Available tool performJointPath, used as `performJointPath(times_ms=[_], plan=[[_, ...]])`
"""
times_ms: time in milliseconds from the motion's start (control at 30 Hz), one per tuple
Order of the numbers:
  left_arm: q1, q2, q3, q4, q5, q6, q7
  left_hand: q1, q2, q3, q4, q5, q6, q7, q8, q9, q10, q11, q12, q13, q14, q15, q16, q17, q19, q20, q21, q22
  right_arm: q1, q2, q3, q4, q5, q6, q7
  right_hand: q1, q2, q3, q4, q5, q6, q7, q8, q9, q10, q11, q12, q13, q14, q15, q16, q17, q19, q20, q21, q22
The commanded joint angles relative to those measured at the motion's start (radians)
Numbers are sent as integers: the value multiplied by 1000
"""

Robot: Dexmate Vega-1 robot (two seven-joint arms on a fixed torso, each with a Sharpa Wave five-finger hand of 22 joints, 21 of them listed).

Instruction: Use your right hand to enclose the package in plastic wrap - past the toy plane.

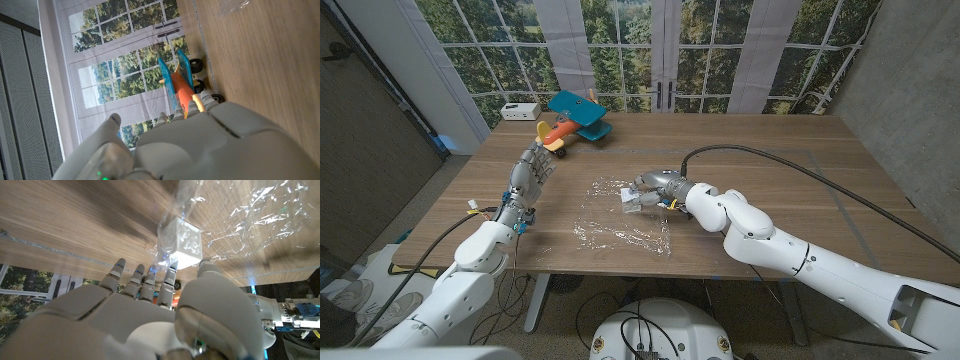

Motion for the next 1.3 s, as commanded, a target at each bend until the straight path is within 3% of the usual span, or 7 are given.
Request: performJointPath(times_ms=[33, 100, 267, 400, 700, 867, 1300], plan=[[-15, 0, 5, 12, -2, 6, -11, 6, 0, 0, -5, 1, -46, -3, -1, 2, -7, 2, 0, 2, 2, 4, -2, 2, 8, 1, -2, 3, 2, -9, -15, 8, -82, -12, 51, -43, -5, -14, 24, 6, -15, 2, -15, 5, -19, 2, 7, 1, -9, 3, -4, 4, -17, 10, 2, 4], [-19, -1, 7, 15, -2, 7, -13, 6, 0, 0, -5, 1, -47, -4, -1, 2, -7, 2, 0, 2, 2, 5, -2, 2, 8, 1, -2, 3, -18, -14, -1, 5, -82, 5, 7, -21, 4, -2, 8, 15, -9, 7, -19, 6, -20, -2, 11, 0, 4, -4, 0, -1, -9, 8, 8, 4], [-29, -5, 12, 21, -5, 10, -17, 6, 0, 0, -6, 1, -48, -5, -2, 2, -8, 3, 0, 2, 2, 5, -2, 2, 7, 1, -3, 3, -54, -11, 20, -7, -120, 4, -62, 138, 33, 80, -114, 29, 43, 1, -32, 9, 12, -27, 28, -6, 36, -29, 3, -29, 37, -10, 28, 1], [-35, -8, 17, 28, -6, 12, -18, 6, 0, 0, -6, 1, -48, -4, -2, 2, -8, 2, 0, 3, 2, 5, -2, 2, 7, 1, -3, 3, -87, -14, 55, -11, -92, 39, -123, 188, 30, 104, -155, 32, 54, -4, -39, 10, 12, -35, 27, -7, 45, -35, 2, -37, 56, -17, 33, 0], [-43, -7, 24, 31, -3, 22, -14, 5, 0, -1, -6, 1, -47, -4, -1, 2, -8, 2, -1, 3, 3, 5, -2, 2, 7, 1, -4, 3, -128, -22, 77, -28, -126, 63, -190, 171, 0, 95, -171, 21, -86, -63, -123, 14, -158, -38, -13, -10, -20, -20, -16, -32, 30, -4, 16, -1], [-46, -6, 27, 29, -2, 25, -14, 5, 0, -1, -6, 1, -47, -5, -1, 2, -7, 2, 0, 3, 2, 5, -2, 2, 7, 1, -4, 3, -164, -24, 96, -28, -146, 86, -271, 162, -8, 90, -172, 23, -69, -81, -119, 15, -196, -32, -9, -11, -48, -2, -22, -30, 4, 6, 8, 0], [-54, -5, 30, 32, 0, 20, -19, 5, 1, -1, -6, 1, -48, -5, -2, 2, -6, 3, 0, 3, 3, 5, -2, 2, 7, 1, -4, 3, -185, -27, 82, -33, -319, 116, -333, 195, -6, 115, -202, 32, 78, -87, -84, 14, -91, -61, 33, -18, 10, -37, 3, -34, 46, -6, 25, -2]])
